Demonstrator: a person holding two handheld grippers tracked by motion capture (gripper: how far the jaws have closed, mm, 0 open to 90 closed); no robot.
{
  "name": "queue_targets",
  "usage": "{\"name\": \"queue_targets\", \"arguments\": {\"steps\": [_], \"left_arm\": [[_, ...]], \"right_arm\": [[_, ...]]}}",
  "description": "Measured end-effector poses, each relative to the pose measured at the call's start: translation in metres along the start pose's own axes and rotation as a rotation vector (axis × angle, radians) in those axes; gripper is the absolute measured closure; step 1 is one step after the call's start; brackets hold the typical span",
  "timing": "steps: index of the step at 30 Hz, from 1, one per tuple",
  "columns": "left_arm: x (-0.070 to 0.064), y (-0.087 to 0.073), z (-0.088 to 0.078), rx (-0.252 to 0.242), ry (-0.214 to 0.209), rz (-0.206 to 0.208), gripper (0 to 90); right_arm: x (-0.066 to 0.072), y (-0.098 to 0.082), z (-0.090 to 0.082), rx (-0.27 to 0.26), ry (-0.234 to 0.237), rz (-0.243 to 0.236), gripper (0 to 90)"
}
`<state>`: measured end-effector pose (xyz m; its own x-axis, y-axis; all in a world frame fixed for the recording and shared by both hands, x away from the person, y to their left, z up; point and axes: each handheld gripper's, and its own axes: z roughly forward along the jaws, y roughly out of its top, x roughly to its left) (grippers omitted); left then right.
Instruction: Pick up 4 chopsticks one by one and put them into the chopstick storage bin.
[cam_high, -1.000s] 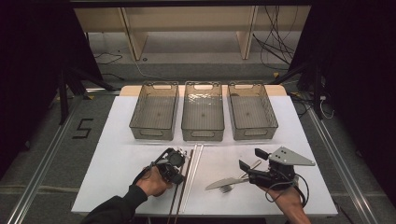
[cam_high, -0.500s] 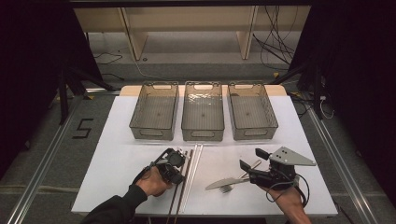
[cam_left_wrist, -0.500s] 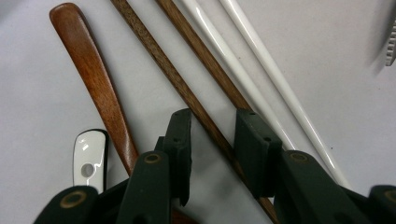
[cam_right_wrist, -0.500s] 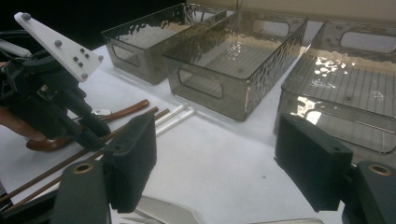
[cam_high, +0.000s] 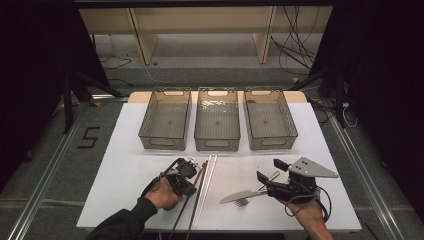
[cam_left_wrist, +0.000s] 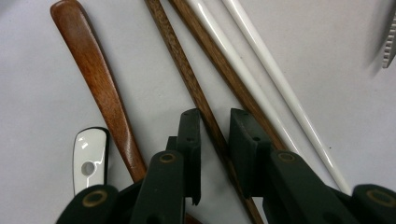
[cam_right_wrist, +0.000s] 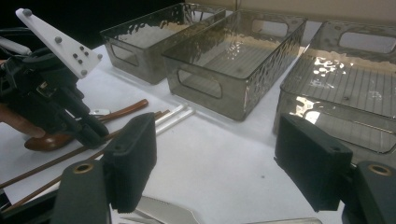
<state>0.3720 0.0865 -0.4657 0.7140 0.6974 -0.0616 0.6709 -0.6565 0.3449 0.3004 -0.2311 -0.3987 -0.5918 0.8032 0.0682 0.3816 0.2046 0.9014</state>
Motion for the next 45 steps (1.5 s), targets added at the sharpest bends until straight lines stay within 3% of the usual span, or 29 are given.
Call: {"name": "queue_targets", "arguments": {"steps": [17, 22, 28, 33, 45], "left_arm": [[0.0013, -0.0004, 0.0, -0.008, 0.001, -0.003, 77.4], [0.0044, 0.0004, -0.0002, -0.006, -0.016, -0.019, 79.9], [0.0022, 0.0012, -0.0002, 0.003, -0.003, -0.008, 80.6], [-0.0049, 0.0018, 0.0002, 0.009, 0.037, 0.018, 79.6], [0.0007, 0.0009, -0.0005, 0.002, 0.006, -0.002, 83.0]], "right_arm": [[0.0001, 0.0003, 0.0004, 0.001, -0.003, 0.0, 30.4], [0.0003, 0.0004, 0.0004, 0.001, -0.004, -0.001, 30.5], [-0.0006, 0.0004, 0.0, -0.001, -0.002, 0.001, 30.5], [-0.0007, 0.0007, -0.001, 0.0, -0.002, -0.003, 30.5], [-0.0004, 0.0008, -0.0007, 0.002, -0.003, -0.002, 30.6]]}}
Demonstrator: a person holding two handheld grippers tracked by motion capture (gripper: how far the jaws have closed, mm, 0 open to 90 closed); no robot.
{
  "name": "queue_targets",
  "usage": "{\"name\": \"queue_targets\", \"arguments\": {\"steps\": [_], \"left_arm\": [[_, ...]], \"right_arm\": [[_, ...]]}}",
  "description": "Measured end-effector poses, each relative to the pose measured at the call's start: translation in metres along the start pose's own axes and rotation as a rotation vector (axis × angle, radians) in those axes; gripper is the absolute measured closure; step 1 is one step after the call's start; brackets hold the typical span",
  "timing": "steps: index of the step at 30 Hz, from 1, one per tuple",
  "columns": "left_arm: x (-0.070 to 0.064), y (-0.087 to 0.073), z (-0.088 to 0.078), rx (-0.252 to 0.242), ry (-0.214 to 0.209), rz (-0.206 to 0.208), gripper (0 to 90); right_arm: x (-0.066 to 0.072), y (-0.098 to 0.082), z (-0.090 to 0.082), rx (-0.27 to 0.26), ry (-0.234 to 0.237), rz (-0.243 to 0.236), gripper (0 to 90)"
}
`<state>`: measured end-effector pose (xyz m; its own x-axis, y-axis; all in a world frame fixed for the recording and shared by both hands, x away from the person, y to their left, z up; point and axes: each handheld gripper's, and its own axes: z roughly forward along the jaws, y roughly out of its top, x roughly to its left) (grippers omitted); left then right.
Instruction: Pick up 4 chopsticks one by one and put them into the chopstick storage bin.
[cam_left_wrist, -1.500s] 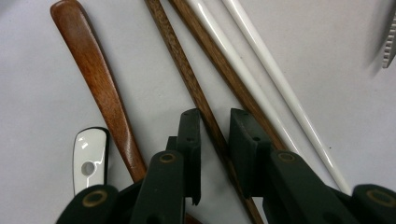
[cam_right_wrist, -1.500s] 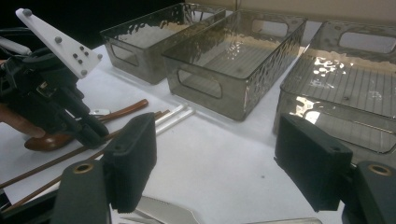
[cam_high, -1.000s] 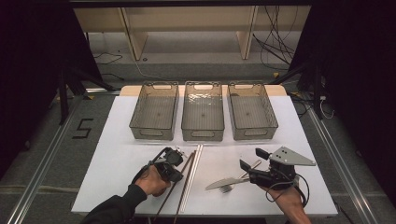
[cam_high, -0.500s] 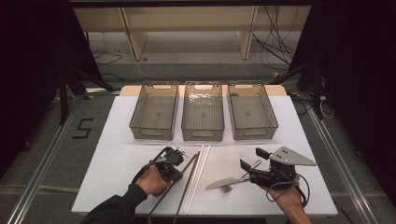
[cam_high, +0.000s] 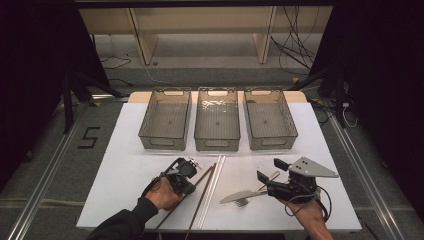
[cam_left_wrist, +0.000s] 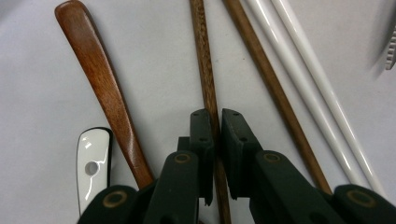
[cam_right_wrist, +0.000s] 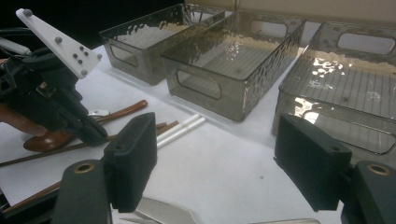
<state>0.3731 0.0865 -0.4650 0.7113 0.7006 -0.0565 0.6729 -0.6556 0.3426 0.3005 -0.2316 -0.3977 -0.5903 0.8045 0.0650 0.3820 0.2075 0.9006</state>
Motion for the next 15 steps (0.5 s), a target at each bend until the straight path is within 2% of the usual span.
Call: {"name": "queue_targets", "arguments": {"steps": [15], "left_arm": [[0.0048, -0.0004, 0.0001, -0.019, -0.034, -0.037, 84.5]], "right_arm": [[-0.0005, 0.0001, -0.0004, -0.008, 0.001, 0.0, 30.6]]}}
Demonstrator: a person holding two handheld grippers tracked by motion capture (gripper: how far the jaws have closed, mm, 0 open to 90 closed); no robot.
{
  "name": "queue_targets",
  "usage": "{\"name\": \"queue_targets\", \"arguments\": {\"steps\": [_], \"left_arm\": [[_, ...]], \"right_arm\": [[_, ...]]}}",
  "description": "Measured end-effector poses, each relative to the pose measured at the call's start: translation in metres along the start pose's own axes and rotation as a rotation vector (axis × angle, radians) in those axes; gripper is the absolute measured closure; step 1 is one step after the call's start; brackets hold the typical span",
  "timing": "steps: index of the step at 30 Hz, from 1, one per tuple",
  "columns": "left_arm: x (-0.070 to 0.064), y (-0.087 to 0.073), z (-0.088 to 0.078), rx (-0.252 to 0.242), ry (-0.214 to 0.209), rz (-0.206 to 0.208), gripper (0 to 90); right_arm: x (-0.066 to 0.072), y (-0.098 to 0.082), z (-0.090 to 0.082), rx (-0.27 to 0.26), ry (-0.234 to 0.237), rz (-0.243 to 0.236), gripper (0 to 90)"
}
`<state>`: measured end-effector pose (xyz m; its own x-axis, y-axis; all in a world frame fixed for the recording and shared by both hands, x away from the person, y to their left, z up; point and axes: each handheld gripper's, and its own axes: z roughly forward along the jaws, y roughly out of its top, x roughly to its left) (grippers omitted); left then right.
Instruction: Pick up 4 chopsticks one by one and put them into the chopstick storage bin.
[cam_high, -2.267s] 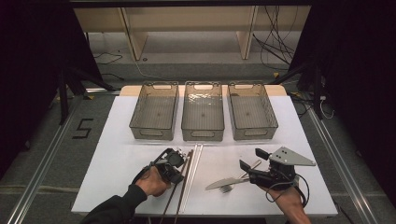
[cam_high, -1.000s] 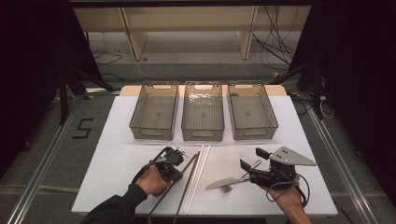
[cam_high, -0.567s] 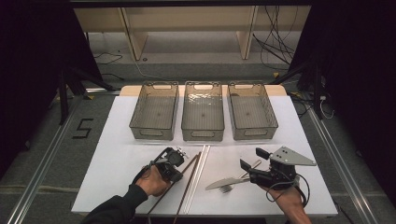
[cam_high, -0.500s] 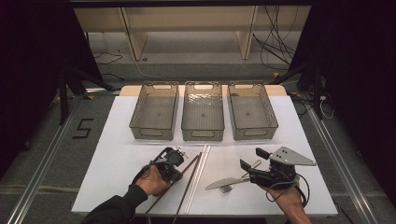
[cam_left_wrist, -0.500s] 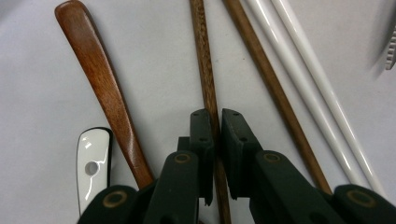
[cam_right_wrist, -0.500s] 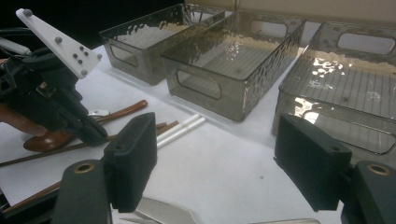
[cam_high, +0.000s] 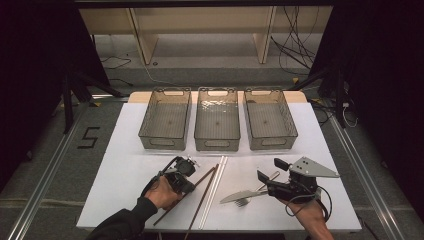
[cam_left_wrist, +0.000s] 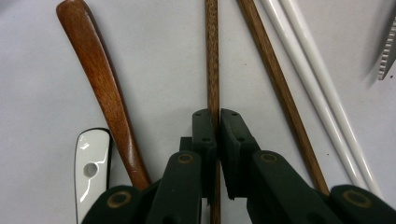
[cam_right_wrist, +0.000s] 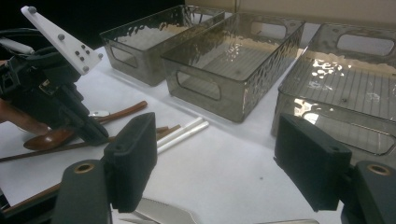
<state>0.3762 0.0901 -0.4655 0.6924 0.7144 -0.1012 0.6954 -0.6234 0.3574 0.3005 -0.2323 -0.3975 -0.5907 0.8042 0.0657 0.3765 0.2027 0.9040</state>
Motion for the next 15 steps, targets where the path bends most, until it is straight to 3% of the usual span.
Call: {"name": "queue_targets", "arguments": {"steps": [8, 15], "left_arm": [[0.003, 0.001, -0.005, -0.03, -0.017, -0.008, 84.6], [0.005, 0.002, -0.015, -0.104, -0.062, -0.035, 84.6]], "right_arm": [[0.0, 0.0, 0.0, -0.002, 0.001, -0.001, 30.6], [0.0, 0.0, 0.0, -0.005, 0.003, 0.0, 30.6]]}}
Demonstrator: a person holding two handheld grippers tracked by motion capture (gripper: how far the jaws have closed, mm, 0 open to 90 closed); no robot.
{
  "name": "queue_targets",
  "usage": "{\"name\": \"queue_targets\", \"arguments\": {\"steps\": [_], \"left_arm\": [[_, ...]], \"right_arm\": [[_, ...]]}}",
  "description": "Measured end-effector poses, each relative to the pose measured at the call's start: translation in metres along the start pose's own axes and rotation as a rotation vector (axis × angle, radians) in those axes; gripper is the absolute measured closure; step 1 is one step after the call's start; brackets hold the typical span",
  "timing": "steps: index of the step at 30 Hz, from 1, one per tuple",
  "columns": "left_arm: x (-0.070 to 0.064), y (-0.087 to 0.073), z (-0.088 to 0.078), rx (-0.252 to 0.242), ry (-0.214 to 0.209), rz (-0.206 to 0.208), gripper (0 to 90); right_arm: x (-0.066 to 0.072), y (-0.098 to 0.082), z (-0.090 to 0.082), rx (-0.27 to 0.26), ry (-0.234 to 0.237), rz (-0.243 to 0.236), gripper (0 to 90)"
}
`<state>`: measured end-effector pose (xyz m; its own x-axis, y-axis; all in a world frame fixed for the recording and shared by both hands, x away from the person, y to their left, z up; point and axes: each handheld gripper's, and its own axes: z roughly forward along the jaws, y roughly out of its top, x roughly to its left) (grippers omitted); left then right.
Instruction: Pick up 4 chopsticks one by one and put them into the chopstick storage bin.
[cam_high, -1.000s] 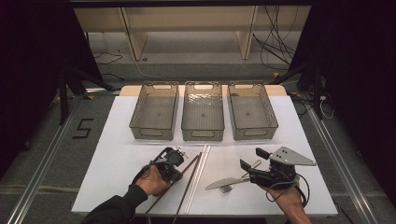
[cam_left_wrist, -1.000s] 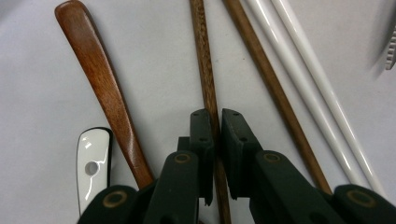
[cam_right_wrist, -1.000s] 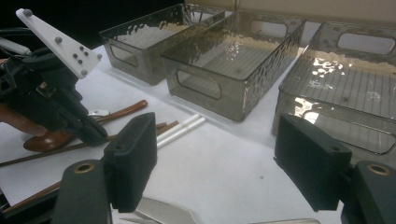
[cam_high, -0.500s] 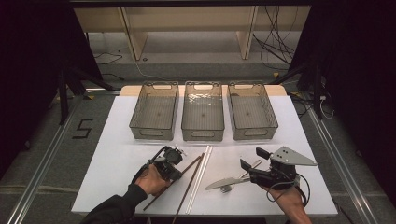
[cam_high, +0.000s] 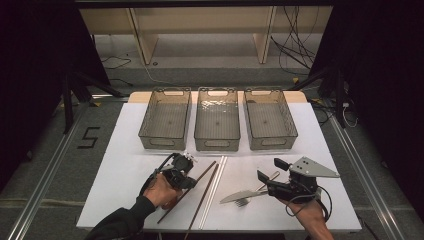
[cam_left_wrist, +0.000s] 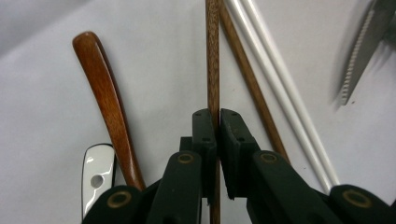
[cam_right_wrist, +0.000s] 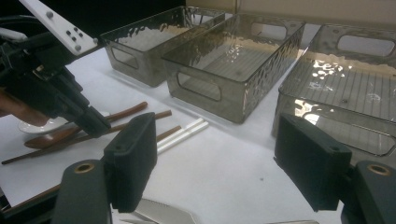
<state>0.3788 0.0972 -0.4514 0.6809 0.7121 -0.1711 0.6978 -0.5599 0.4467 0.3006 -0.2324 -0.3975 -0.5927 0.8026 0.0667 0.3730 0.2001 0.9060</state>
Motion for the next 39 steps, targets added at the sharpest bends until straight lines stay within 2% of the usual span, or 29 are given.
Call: {"name": "queue_targets", "arguments": {"steps": [6, 11, 13, 21, 28, 39], "left_arm": [[-0.001, 0.004, -0.011, -0.065, -0.034, -0.006, 84.6], [-0.006, 0.008, -0.02, -0.128, -0.038, 0.012, 84.6], [-0.007, 0.009, -0.023, -0.131, -0.042, 0.02, 84.6], [-0.009, 0.017, -0.042, -0.219, -0.071, 0.016, 84.6], [0.0, 0.025, -0.06, -0.287, -0.067, 0.006, 84.5], [0.03, 0.036, -0.086, -0.397, -0.031, -0.039, 84.5]], "right_arm": [[0.0, 0.0, 0.0, -0.001, 0.0, -0.001, 30.6], [0.0, 0.0, 0.0, -0.003, 0.001, 0.0, 30.6], [0.0, 0.0, 0.0, -0.004, 0.002, -0.001, 30.6], [0.0, 0.0, 0.0, -0.005, 0.002, 0.001, 30.6], [-0.001, 0.0, 0.0, -0.003, -0.001, 0.007, 30.5], [-0.001, 0.0, 0.0, -0.005, -0.002, 0.008, 30.6]]}}
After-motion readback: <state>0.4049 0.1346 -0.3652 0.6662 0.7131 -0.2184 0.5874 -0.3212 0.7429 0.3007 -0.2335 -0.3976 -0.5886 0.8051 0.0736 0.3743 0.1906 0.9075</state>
